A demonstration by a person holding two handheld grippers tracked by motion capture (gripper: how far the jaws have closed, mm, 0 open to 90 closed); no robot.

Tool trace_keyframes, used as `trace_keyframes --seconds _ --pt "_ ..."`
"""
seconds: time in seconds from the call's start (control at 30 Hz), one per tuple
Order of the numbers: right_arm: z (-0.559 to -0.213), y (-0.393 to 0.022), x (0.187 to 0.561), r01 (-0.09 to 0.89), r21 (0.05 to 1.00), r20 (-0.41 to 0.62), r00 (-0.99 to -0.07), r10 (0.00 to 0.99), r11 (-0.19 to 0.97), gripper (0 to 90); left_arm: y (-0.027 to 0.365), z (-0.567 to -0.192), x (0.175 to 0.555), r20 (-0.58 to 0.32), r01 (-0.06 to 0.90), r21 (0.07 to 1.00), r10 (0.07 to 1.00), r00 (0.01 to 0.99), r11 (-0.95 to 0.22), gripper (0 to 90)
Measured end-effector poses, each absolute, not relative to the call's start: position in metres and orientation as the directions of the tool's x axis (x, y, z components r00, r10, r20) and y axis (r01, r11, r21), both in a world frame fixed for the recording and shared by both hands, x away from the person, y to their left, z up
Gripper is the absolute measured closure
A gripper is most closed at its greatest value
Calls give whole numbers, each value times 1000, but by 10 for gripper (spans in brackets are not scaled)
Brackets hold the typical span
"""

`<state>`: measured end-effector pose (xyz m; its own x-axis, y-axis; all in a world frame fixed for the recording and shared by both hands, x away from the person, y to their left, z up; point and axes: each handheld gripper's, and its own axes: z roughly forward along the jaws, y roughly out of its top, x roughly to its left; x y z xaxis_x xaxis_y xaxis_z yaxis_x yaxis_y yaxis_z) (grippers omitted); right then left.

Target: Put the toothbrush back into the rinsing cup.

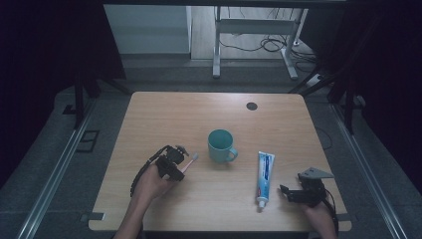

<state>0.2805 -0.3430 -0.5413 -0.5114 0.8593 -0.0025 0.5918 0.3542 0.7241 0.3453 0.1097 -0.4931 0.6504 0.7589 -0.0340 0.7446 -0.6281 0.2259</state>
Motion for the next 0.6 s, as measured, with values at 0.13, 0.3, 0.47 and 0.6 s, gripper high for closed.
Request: trace_keyframes --seconds 0.13,0.3,0.47,0.6 --pt "-541 -343 281 591 724 -3 -512 859 355 118 104 -493 353 -29 751 178 760 650 -635 608" --pt "-541 -343 281 591 724 -3 -512 859 355 118 96 -496 361 -18 755 121 759 651 -644 634" --pt "-541 -343 281 591 724 -3 -511 859 355 118 94 -500 366 -28 762 90 763 646 -642 675" --pt "-541 -343 281 591 724 -3 -511 859 355 118 93 -500 368 -42 770 70 769 638 -634 708"
